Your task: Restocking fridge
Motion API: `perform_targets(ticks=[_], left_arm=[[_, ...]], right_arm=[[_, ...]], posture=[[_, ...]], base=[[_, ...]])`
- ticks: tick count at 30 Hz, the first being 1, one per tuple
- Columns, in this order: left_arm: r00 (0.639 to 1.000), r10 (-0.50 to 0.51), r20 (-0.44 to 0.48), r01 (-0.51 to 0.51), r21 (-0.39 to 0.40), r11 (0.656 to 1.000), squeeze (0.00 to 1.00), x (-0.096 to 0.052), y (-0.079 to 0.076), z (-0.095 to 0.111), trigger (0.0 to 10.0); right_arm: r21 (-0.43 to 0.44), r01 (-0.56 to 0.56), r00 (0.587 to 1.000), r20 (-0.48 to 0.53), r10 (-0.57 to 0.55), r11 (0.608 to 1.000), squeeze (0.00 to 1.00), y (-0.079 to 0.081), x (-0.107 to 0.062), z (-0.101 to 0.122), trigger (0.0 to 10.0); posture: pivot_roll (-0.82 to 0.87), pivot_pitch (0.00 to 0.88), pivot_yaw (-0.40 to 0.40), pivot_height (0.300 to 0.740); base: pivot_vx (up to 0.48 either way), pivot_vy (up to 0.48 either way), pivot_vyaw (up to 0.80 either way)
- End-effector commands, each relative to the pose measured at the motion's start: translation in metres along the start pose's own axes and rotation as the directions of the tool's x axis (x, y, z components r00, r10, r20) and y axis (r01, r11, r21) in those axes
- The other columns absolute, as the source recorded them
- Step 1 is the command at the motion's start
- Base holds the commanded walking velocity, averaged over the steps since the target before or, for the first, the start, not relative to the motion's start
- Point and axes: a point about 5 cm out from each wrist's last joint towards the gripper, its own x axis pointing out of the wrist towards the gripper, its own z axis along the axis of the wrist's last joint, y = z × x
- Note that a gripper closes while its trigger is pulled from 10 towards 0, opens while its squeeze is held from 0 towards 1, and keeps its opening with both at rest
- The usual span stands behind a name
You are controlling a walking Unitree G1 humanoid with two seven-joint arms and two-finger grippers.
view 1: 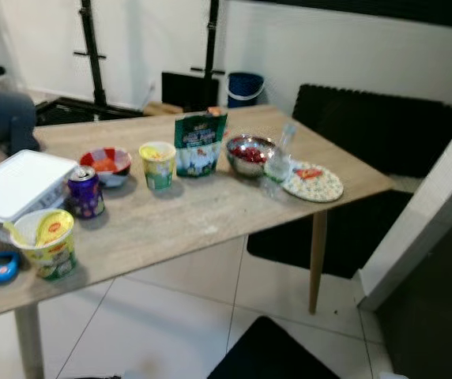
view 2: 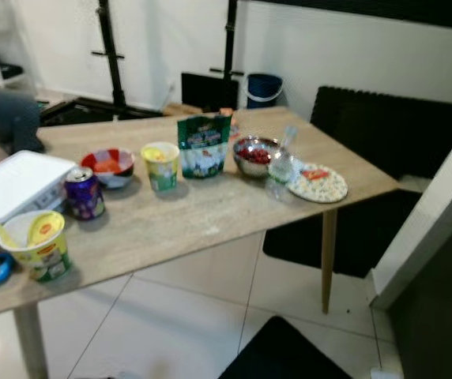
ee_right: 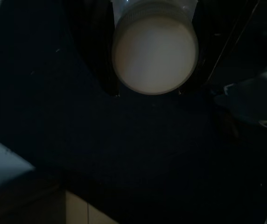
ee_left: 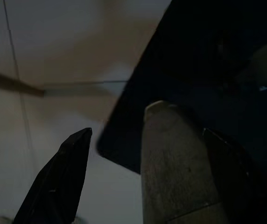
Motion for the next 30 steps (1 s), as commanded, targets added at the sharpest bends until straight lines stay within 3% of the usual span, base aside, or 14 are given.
perform_targets(ticks=[1,19,27,28,30], left_arm=[[1.000,0.001,-0.011,-0.001,0.026,1.000,0.00,-0.0001,-0.0017,-0.0034,10.0],[1.000,0.026,0.009,-0.026,0.016,1.000,0.00,-0.0006,0.0018,-0.0023,10.0],[0.999,0.044,0.018,-0.043,-0.036,0.998,0.00,-0.0004,0.0036,0.0001,10.0],[0.999,0.039,0.016,-0.038,-0.050,0.998,1.00,-0.0004,0.0033,-0.0003,10.0],[0.999,0.036,0.016,-0.035,-0.058,0.998,1.00,-0.0004,0.0031,-0.0006,10.0]], right_arm=[[0.008,0.010,1.000,0.005,-0.010,1.000,0.00,-0.0008,0.0004,0.0033,10.0],[0.001,-0.003,1.000,0.013,0.003,1.000,0.00,0.0064,0.0014,0.0063,10.0],[-0.013,-0.008,1.000,0.016,0.008,1.000,0.00,0.0081,0.0018,0.0087,10.0],[-0.016,-0.009,1.000,0.016,0.009,1.000,0.00,0.0083,0.0019,0.0092,10.0],[-0.018,-0.009,1.000,0.016,0.009,1.000,0.00,0.0084,0.0019,0.0095,10.0]], posture=[[-0.06,0.000,-0.050,0.740],[-0.06,0.000,-0.048,0.740],[-0.06,0.000,-0.050,0.740],[-0.05,0.000,-0.054,0.740],[-0.05,0.000,-0.054,0.740]], base=[[0.000,0.000,-0.80],[0.000,0.000,-0.80],[0.000,0.000,-0.80],[0.000,0.000,-0.80],[0.000,0.000,-0.80]])
